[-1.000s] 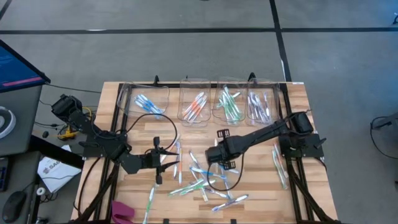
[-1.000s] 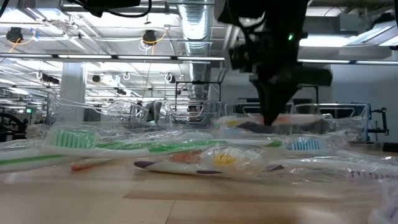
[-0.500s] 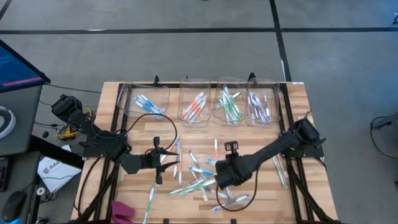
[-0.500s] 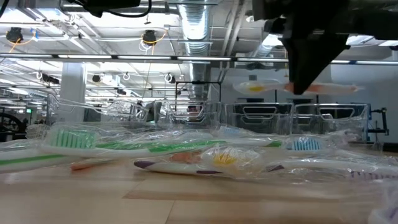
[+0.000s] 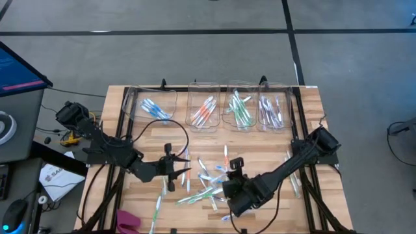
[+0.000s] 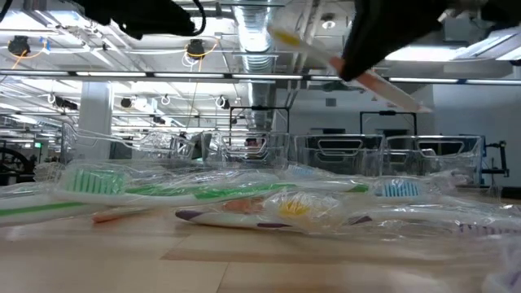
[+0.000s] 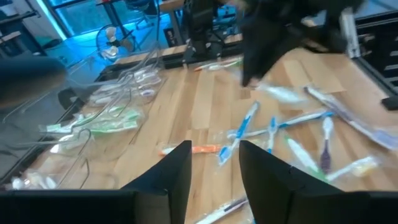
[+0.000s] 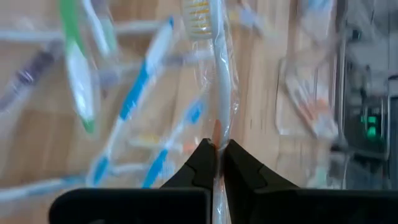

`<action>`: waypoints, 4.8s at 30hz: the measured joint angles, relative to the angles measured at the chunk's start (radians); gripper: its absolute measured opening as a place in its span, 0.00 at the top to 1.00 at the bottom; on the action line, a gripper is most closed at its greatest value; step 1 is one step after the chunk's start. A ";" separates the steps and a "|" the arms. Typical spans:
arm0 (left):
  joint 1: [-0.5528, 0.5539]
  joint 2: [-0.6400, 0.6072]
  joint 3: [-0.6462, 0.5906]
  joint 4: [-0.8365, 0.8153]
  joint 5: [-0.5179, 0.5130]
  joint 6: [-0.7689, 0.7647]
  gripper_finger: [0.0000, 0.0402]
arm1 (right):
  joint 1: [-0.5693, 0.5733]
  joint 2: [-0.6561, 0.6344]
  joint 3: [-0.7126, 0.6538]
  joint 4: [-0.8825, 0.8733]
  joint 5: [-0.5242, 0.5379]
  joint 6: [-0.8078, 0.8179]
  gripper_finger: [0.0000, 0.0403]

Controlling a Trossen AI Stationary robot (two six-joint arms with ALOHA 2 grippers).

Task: Pick & Place Toothbrushes
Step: Put the orange toothbrush into the middle left transparent bin

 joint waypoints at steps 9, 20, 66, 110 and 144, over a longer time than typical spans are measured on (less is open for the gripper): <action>0.041 0.081 0.000 0.083 0.001 0.005 0.46 | 0.021 -0.065 0.000 0.255 0.018 -0.205 0.98; 0.045 0.080 0.000 0.389 0.310 0.205 0.29 | 0.027 -0.084 0.000 0.623 0.022 -0.448 0.98; 0.094 0.085 0.000 0.569 0.505 0.251 0.91 | -0.102 -0.084 0.000 0.766 -0.088 -0.446 0.94; 0.264 0.013 0.192 0.095 0.493 0.134 0.98 | 0.384 -0.431 -0.252 -0.540 0.595 1.171 0.76; 1.071 0.330 0.583 -0.444 0.739 -0.127 0.98 | 0.376 -0.554 -0.574 -0.491 0.677 1.606 0.77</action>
